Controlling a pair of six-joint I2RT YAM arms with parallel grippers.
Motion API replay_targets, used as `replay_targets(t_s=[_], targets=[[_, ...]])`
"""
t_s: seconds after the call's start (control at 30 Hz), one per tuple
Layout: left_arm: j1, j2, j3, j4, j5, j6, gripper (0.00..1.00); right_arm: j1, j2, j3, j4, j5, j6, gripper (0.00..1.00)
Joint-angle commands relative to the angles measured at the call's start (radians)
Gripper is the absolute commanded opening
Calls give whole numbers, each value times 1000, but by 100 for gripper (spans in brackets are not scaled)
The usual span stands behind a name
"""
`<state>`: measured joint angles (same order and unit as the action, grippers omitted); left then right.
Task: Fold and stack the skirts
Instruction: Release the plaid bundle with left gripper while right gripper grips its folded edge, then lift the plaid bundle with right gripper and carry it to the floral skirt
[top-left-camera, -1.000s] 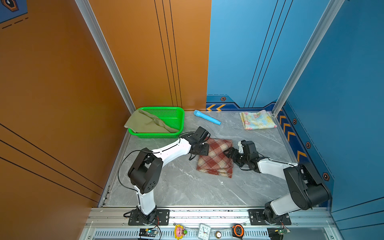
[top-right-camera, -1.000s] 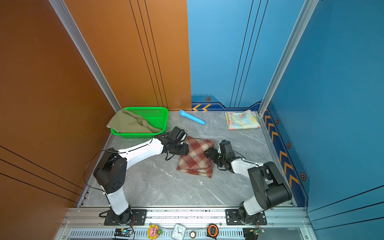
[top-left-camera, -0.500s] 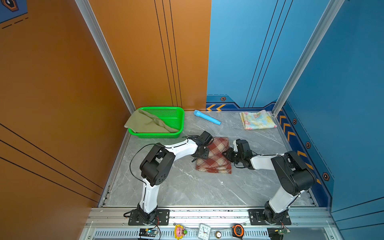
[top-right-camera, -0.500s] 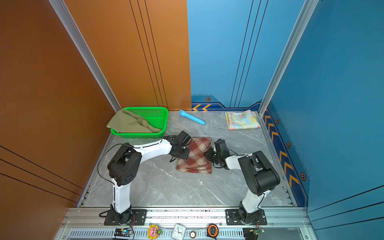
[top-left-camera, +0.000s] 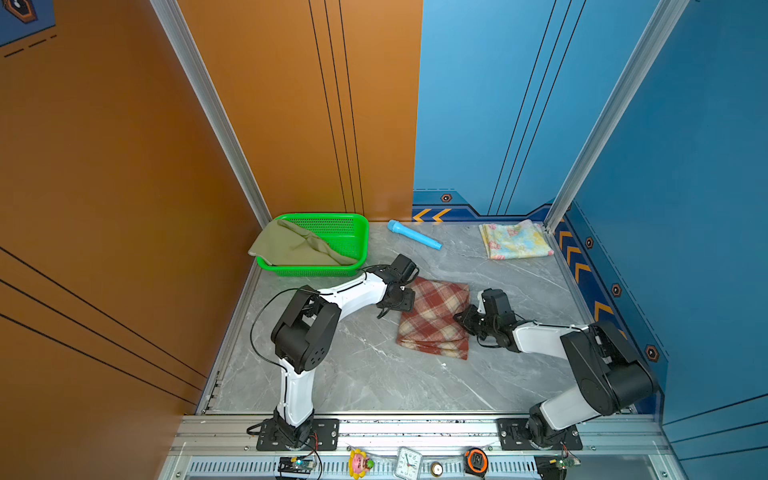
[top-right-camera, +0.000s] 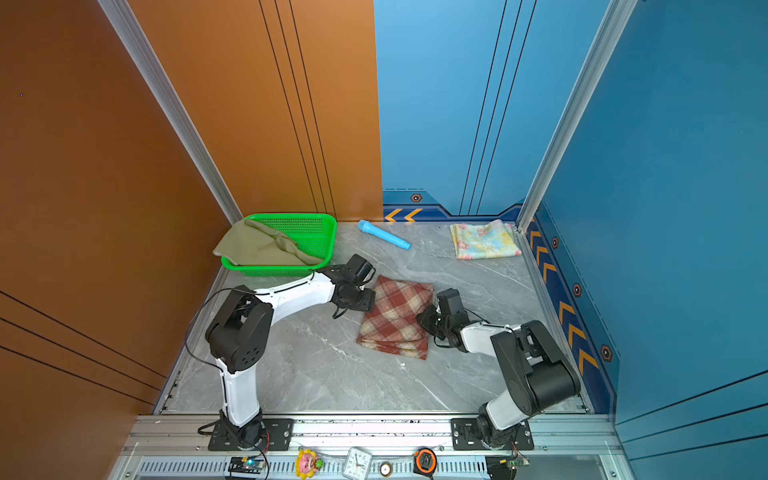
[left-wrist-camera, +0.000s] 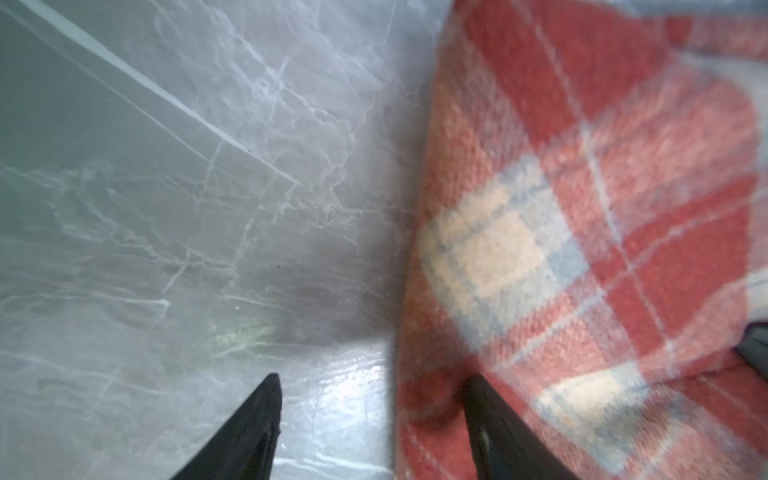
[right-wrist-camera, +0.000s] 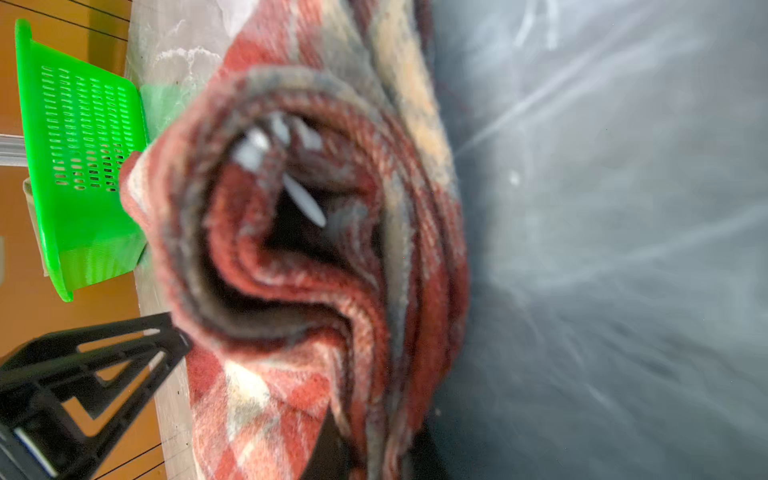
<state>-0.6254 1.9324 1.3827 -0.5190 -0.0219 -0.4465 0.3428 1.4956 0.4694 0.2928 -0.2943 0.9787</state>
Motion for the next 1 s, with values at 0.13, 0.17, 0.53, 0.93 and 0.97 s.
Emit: replay_targets(t_s=[0.13, 0.17, 0.53, 0.93, 0.97], targets=[[9, -38, 27, -25, 27, -13, 72, 87, -183, -140, -109, 226, 206, 0], [8, -41, 23, -23, 27, -16, 72, 98, -220, -141, -137, 258, 224, 0], [6, -64, 3, -15, 20, -21, 72, 121, -376, -26, -365, 402, 387, 0], [8, -85, 5, -15, 33, -15, 72, -6, -446, 226, -560, 446, 357, 0], [8, -88, 6, -15, 34, -14, 72, -20, -442, 257, -576, 454, 351, 0]])
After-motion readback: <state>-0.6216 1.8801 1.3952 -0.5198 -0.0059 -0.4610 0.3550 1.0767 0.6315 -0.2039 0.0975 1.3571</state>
